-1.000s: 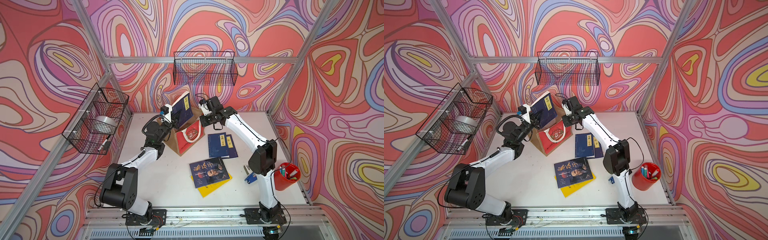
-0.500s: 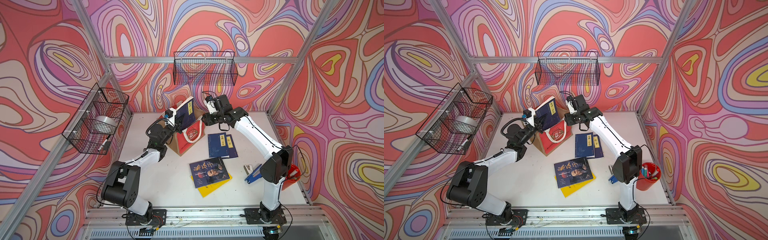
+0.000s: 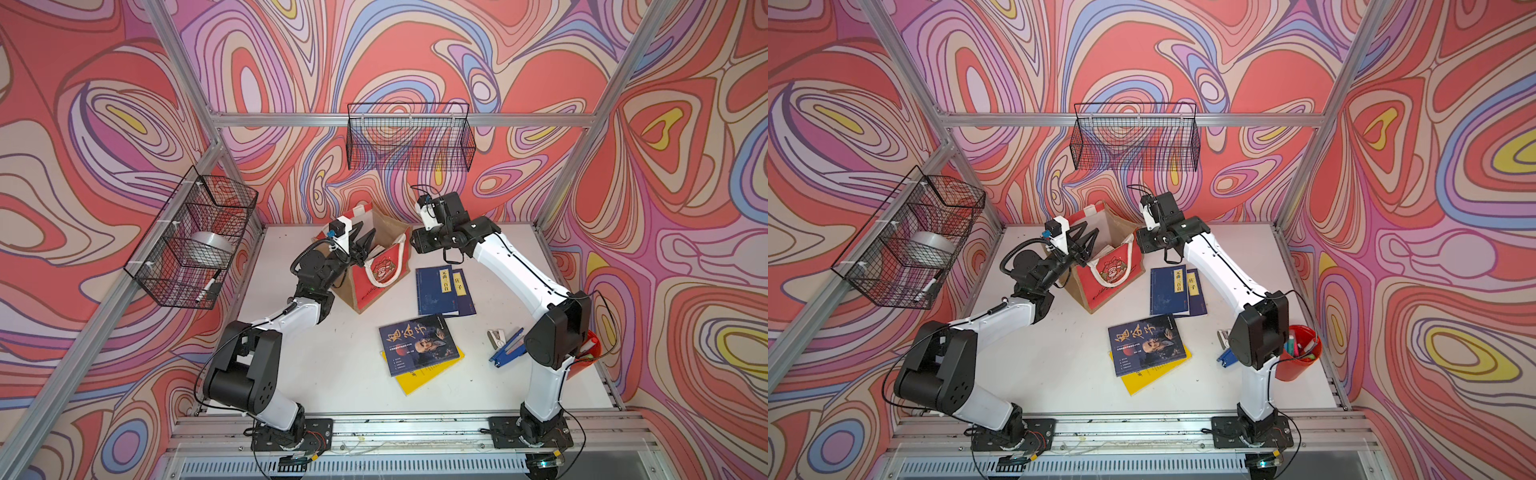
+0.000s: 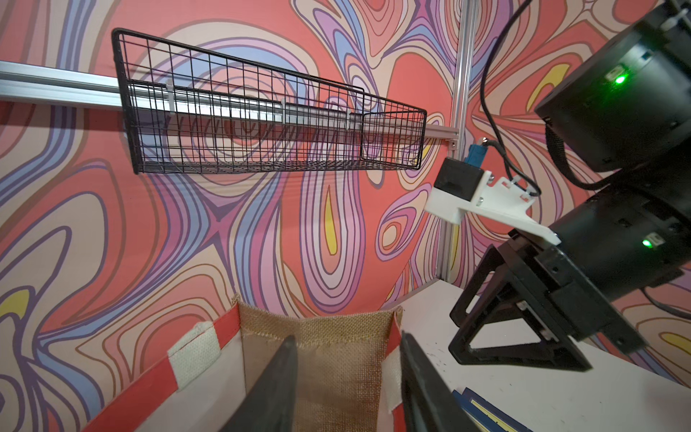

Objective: Put the books into the canvas bag
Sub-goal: Place the book in the canvas bag, then adjust the book on the book.

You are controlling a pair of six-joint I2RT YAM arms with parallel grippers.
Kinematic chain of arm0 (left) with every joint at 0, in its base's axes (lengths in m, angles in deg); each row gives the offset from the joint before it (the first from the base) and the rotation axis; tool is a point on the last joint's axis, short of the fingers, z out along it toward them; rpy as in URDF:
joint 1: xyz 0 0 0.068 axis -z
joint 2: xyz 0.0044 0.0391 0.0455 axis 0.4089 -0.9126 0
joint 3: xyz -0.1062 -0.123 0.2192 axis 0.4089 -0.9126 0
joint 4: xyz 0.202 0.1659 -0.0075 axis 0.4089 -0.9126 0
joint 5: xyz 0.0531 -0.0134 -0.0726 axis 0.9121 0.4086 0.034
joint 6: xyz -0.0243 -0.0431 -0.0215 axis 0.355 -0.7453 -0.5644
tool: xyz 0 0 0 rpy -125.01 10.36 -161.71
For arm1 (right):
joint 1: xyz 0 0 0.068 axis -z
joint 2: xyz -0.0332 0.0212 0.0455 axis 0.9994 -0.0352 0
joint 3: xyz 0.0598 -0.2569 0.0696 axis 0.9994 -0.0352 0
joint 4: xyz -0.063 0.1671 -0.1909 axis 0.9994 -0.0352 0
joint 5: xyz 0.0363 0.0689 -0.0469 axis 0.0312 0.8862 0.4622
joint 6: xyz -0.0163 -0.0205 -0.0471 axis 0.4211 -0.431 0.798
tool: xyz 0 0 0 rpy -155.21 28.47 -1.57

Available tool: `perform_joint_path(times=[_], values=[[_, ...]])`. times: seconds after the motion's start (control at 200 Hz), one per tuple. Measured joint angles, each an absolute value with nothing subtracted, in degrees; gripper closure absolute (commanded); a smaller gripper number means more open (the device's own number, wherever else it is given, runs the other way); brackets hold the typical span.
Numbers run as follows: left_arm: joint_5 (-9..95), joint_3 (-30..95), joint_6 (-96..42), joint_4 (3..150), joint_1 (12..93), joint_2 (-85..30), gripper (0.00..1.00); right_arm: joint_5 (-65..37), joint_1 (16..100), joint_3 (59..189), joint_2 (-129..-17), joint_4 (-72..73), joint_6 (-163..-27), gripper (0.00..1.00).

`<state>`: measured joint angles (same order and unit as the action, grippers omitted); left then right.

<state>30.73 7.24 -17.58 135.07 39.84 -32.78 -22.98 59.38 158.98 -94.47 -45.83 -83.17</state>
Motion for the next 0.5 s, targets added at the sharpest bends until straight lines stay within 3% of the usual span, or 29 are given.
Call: perform_joint_path(times=[0.25,0.396,0.501], values=[[31.67,6.89,-17.93,129.91,39.84,-27.30,0.34,-20.92,59.40,148.69,-87.81,-42.68,-83.02,0.42],[33.40,9.90,-17.23,118.33,39.82,-18.49,0.01,-18.83,59.10,137.30,-78.06,-41.98,-83.54,0.39],[34.60,12.55,-16.88,110.26,39.82,-12.17,0.00,-18.67,57.22,129.50,-71.57,-41.35,-85.66,0.37]])
